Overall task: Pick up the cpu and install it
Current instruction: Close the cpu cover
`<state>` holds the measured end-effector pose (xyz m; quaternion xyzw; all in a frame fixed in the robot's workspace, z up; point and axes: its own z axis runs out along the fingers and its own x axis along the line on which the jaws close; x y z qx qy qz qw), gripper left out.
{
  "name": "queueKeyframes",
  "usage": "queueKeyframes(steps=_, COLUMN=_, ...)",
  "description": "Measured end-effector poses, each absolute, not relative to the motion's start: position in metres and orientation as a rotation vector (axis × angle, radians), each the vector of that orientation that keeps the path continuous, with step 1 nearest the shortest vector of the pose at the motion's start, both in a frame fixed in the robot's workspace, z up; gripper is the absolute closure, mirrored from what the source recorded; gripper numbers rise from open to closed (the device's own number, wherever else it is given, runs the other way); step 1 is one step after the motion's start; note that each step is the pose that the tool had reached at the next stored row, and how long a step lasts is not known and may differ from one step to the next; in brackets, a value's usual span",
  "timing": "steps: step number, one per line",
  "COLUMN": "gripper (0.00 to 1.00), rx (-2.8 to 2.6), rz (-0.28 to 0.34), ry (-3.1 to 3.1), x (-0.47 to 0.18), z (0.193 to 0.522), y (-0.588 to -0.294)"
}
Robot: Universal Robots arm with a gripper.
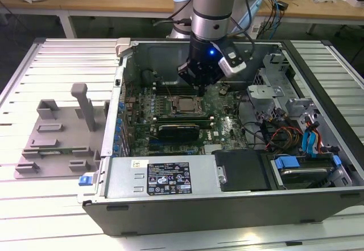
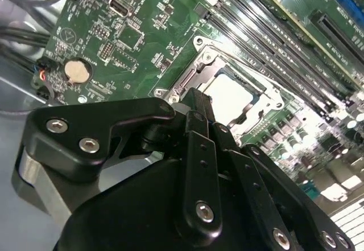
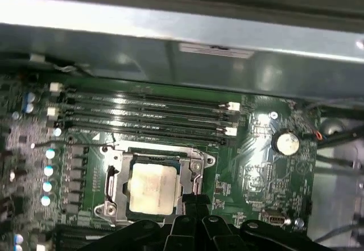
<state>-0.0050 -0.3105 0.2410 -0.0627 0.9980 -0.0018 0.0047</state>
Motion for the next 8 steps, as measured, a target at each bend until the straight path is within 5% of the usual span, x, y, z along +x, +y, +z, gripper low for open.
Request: queueKeyframes(steps=8, gripper=0.89, rx=-0.197, rz=-0.005, ry=3.126, x=-0.016, z=0.240, y=-0.310)
